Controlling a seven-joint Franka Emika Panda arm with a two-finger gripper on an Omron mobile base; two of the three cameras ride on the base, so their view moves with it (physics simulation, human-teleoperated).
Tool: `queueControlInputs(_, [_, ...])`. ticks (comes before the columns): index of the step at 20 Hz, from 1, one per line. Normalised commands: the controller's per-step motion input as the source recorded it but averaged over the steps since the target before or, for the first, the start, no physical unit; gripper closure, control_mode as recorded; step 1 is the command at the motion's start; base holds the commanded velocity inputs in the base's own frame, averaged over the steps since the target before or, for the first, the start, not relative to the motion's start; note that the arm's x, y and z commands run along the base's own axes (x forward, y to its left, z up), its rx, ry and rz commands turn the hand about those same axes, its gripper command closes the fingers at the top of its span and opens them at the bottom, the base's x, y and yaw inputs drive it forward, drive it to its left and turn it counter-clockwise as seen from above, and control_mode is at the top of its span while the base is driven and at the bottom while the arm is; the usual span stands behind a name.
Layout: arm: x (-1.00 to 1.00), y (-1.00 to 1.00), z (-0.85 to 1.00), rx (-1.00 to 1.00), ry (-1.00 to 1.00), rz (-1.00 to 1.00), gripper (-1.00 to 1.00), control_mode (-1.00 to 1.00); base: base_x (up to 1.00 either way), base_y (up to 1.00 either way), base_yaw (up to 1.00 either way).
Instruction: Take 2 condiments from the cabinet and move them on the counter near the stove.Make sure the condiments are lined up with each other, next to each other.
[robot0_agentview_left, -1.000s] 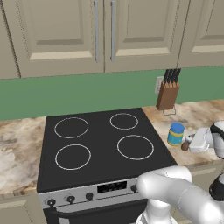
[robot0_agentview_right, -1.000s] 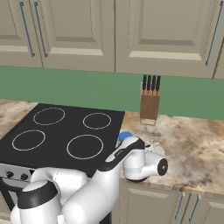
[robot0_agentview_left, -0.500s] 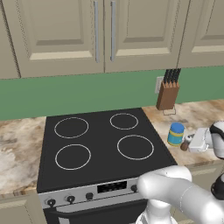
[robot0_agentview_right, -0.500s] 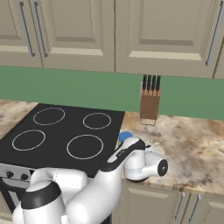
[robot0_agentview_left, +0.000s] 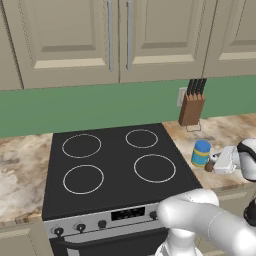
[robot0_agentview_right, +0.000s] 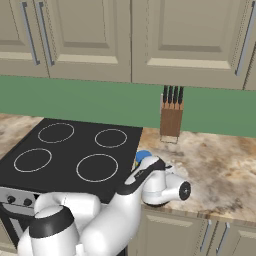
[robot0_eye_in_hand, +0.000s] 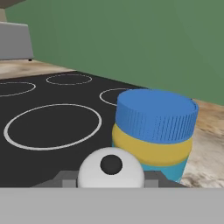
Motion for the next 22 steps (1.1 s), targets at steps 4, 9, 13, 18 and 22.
queueControlInputs(4, [0.09, -0.01, -0.07, 0.00, 0.00, 0.00, 1.00, -1.00, 0.00, 0.00, 0.00])
queueControlInputs(9, [0.08, -0.04, -0.06, 0.00, 0.00, 0.00, 1.00, -1.00, 0.00, 0.00, 0.00])
queueControlInputs(13, [0.11, -0.04, -0.06, 0.00, -0.01, 0.00, 1.00, -1.00, 0.00, 0.00, 0.00])
queueControlInputs(18, [0.14, -0.02, -0.08, 0.00, 0.00, 0.00, 1.00, -1.00, 0.00, 0.00, 0.00])
queueControlInputs(22, [0.13, 0.00, -0.10, 0.00, 0.00, 0.00, 1.00, -1.00, 0.00, 0.00, 0.00])
